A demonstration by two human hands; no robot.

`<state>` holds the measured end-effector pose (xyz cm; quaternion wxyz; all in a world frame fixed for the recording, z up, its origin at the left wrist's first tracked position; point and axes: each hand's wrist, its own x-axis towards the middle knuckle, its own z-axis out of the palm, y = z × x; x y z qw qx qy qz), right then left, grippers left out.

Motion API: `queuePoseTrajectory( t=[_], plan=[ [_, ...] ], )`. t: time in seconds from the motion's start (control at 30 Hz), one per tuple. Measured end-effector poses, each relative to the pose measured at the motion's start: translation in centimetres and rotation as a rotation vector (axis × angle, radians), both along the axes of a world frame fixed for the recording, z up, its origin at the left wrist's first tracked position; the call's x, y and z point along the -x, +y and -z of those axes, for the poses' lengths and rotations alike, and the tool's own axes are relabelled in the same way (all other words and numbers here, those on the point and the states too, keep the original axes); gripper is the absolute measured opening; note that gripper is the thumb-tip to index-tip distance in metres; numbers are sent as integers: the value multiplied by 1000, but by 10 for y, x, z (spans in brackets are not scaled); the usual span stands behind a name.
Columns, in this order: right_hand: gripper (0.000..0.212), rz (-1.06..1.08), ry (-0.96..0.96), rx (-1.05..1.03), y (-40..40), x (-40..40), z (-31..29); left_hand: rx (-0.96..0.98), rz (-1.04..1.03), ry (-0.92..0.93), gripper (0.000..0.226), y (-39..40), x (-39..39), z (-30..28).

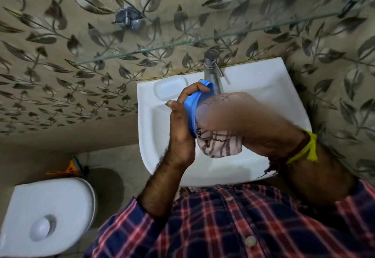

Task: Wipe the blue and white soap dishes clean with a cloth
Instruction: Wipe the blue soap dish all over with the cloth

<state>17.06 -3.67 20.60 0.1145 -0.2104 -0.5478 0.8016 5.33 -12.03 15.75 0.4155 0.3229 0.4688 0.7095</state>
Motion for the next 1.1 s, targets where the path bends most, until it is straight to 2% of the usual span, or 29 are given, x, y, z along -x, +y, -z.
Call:
queuePoseTrajectory(
  t=[0.07, 0.13, 0.17, 0.27, 0.33, 0.4, 0.53, 0.7, 0.8, 0.93, 1.03, 1.1],
  plan=[
    [4, 122, -43, 129, 2, 4, -1, 34, -29, 1, 76, -2, -1, 0],
    [16, 259, -53, 318, 1, 8, 0, 67, -59, -6, 72, -4, -6, -1],
    [18, 276, -52, 348, -1, 9, 1, 82, -75, -20, 72, -4, -7, -2],
    [12, 156, -66, 113, -9, 7, 0, 135, -63, -36, 70, -5, -4, -3],
    [16, 128, -49, -46, -8, 5, -1, 161, -29, -56, 69, -5, -2, -2],
    [23, 156, -28, -83, -5, 5, -1, 199, -18, -85, 70, -3, -2, -4],
    [14, 87, -72, -304, -9, 7, 1, 228, -26, -82, 61, -2, 2, -6],
    [24, 116, -44, -329, -6, 7, 1, 285, 37, -133, 61, -2, 1, -7],
    [9, 35, -113, -498, -8, 6, 3, 296, 21, -110, 58, -1, 2, -11],
    [30, 93, -88, -451, -4, 5, 2, 343, 61, -143, 58, 0, -1, -12],
    [12, 46, -114, -554, -9, 6, 6, 359, 29, -123, 55, 1, 2, -15],
    [8, -1, -143, -579, -9, 3, 8, 389, 33, -108, 54, 0, 1, -15]
  ],
)
